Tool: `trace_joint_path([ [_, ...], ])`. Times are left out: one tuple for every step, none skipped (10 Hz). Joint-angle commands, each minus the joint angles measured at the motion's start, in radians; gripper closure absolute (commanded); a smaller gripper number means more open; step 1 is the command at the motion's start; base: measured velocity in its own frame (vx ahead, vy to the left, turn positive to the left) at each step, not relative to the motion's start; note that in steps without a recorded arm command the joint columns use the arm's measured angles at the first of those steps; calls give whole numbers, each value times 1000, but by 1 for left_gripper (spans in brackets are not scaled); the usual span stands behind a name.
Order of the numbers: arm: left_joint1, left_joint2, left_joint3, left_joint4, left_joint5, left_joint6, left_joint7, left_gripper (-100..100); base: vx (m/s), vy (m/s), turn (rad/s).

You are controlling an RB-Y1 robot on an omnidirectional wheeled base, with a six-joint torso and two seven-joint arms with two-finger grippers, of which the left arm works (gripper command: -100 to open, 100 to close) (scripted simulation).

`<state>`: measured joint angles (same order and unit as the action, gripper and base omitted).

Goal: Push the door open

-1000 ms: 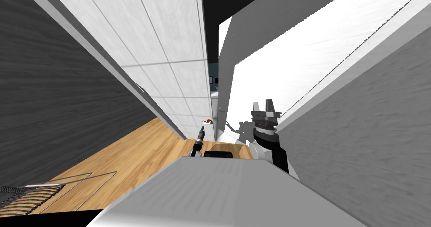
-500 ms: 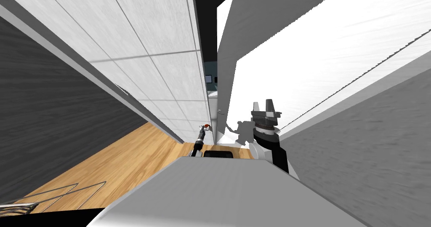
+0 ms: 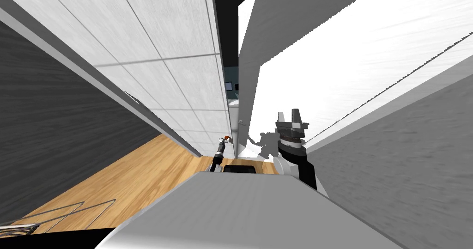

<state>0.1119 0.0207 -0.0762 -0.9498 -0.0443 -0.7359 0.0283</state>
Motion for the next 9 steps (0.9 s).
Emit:
trace_joint_path([
  [5,0,-1,2,0,-2,0,100,0,0,0],
  [-8,14,33,9,20,-5,-18,100,8,8,-203],
  [-10,16,40,11,24,-6,-22,100,4,19,-136],
  [-14,22,58,16,35,-9,-32,100,6,18,-111],
  [-17,26,68,18,41,-10,-37,100,10,18,-100],
  [-19,29,78,21,47,-12,-43,100,11,14,-54],
  [-22,32,89,24,53,-13,-48,100,9,16,-35],
  [-25,35,101,27,60,-15,-55,100,12,17,-139],
  [-28,38,114,31,68,-17,-62,100,17,25,-68],
])
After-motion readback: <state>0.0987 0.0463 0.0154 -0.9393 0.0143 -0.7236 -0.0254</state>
